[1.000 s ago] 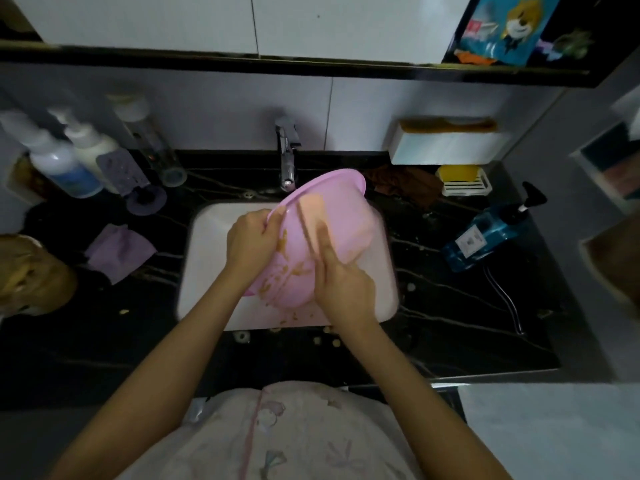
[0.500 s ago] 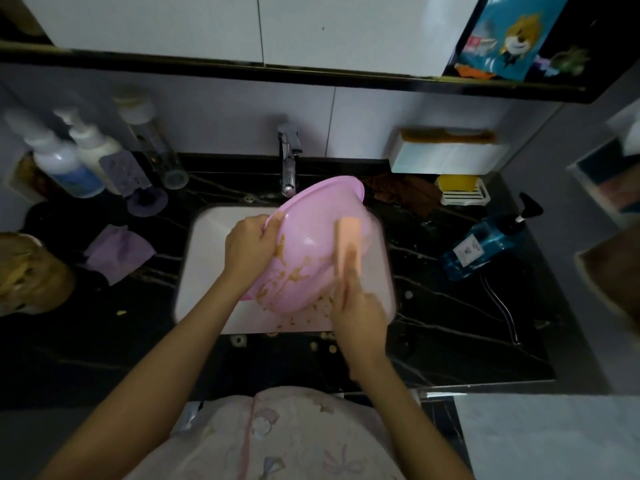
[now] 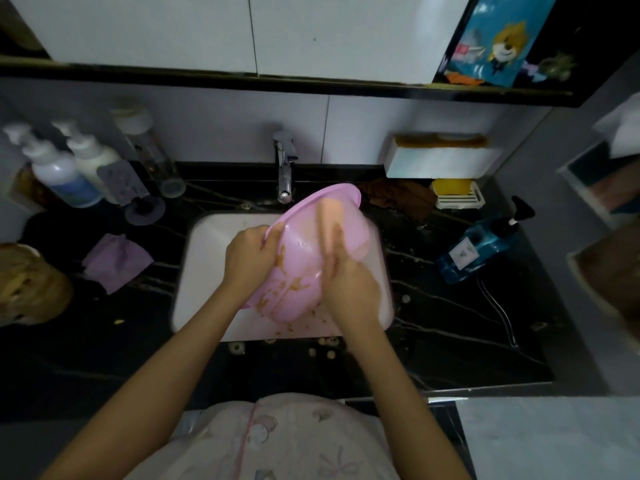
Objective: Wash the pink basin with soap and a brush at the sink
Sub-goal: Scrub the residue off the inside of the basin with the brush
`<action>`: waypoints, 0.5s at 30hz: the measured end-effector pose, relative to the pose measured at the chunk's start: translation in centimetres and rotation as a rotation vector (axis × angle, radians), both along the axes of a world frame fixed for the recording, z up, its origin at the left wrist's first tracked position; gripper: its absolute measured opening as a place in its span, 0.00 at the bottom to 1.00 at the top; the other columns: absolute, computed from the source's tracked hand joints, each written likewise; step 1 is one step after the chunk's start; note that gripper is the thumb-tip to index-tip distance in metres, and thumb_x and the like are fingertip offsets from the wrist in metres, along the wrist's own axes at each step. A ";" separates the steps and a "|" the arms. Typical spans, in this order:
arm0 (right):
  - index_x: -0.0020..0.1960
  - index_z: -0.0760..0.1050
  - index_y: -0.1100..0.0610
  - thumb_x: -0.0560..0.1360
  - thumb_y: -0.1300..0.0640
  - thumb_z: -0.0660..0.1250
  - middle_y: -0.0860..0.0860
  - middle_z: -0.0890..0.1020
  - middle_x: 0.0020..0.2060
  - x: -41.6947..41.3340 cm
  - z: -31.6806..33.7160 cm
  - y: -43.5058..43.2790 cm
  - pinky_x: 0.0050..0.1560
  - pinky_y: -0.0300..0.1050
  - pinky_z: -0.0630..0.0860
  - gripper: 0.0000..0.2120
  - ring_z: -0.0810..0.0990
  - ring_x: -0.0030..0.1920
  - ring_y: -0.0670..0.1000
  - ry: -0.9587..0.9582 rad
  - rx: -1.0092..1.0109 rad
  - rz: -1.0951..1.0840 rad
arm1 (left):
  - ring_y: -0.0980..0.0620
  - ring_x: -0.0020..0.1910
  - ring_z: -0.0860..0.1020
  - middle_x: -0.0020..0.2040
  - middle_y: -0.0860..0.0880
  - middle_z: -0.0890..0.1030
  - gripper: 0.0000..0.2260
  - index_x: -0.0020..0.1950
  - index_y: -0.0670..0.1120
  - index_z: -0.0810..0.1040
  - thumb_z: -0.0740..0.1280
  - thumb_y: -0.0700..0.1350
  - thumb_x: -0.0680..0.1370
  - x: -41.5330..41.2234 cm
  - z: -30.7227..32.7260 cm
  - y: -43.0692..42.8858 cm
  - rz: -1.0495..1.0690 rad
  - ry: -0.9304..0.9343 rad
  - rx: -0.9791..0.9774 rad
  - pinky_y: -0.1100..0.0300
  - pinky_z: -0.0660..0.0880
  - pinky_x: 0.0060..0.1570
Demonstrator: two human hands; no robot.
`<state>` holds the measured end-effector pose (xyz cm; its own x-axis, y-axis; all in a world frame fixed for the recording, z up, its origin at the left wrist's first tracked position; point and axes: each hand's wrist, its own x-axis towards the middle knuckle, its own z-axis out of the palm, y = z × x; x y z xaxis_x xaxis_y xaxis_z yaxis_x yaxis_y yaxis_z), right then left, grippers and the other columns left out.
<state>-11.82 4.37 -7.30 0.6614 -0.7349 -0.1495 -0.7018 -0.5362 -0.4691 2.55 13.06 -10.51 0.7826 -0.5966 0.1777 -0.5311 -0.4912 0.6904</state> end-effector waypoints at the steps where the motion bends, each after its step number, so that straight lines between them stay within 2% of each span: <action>1: 0.77 0.43 0.45 0.82 0.50 0.46 0.58 0.80 0.47 -0.4 0.5 -1.6 0.44 0.49 0.73 0.25 0.79 0.45 0.58 0.026 0.024 -0.091 | 0.48 0.28 0.71 0.25 0.50 0.71 0.23 0.27 0.49 0.65 0.49 0.62 0.76 0.1 0.1 0.1 -0.009 -0.001 -0.008 0.57 0.62 0.30; 3: 0.77 0.44 0.47 0.82 0.52 0.47 0.58 0.79 0.50 -2.0 1.5 -2.1 0.47 0.50 0.74 0.26 0.78 0.48 0.58 0.107 0.016 -0.150 | 0.49 0.27 0.71 0.25 0.50 0.72 0.23 0.27 0.50 0.65 0.49 0.61 0.76 -0.1 0.1 -0.1 -0.018 -0.011 -0.013 0.57 0.63 0.29; 7: 0.77 0.39 0.45 0.82 0.51 0.48 0.58 0.80 0.48 -1.6 2.1 2.2 0.42 0.47 0.68 0.27 0.79 0.46 0.58 0.088 -0.011 0.130 | 0.47 0.27 0.72 0.26 0.46 0.74 0.23 0.28 0.46 0.66 0.51 0.59 0.78 -0.6 0.0 -0.5 -0.013 -0.020 -0.008 0.56 0.64 0.29; 8: 0.77 0.40 0.45 0.82 0.51 0.48 0.57 0.80 0.47 -0.9 1.9 1.7 0.41 0.46 0.68 0.27 0.79 0.45 0.58 0.077 -0.023 0.132 | 0.48 0.27 0.71 0.26 0.47 0.74 0.23 0.28 0.47 0.66 0.51 0.59 0.78 -0.6 -0.1 -0.3 -0.009 -0.017 -0.006 0.56 0.63 0.28; 10: 0.77 0.47 0.48 0.82 0.52 0.48 0.58 0.80 0.49 0.7 1.3 -2.0 0.43 0.47 0.69 0.25 0.80 0.48 0.59 0.082 -0.020 -0.001 | 0.50 0.26 0.70 0.25 0.48 0.73 0.23 0.28 0.49 0.66 0.50 0.60 0.77 -0.5 -0.2 0.1 -0.008 -0.010 -0.017 0.57 0.63 0.28; 12: 0.75 0.55 0.54 0.81 0.54 0.49 0.59 0.78 0.55 1.0 1.8 -5.6 0.48 0.48 0.72 0.22 0.78 0.54 0.60 0.146 0.061 -0.180 | 0.51 0.26 0.71 0.25 0.48 0.74 0.25 0.28 0.48 0.68 0.48 0.62 0.76 -0.6 -0.1 0.0 -0.010 -0.016 -0.017 0.58 0.64 0.28; 14: 0.74 0.56 0.55 0.81 0.54 0.49 0.59 0.78 0.56 0.4 2.2 -5.3 0.48 0.49 0.73 0.22 0.78 0.53 0.59 0.176 0.085 -0.203 | 0.51 0.26 0.70 0.25 0.49 0.73 0.24 0.28 0.48 0.67 0.48 0.61 0.76 -1.1 0.0 -0.6 -0.010 -0.036 -0.005 0.58 0.63 0.27; 15: 0.76 0.52 0.53 0.81 0.54 0.49 0.58 0.79 0.52 0.1 2.3 -3.8 0.45 0.48 0.72 0.23 0.78 0.50 0.58 0.153 0.057 -0.150 | 0.51 0.26 0.71 0.25 0.48 0.73 0.25 0.29 0.47 0.68 0.48 0.62 0.76 -1.3 0.1 -0.8 -0.009 -0.042 -0.001 0.58 0.63 0.27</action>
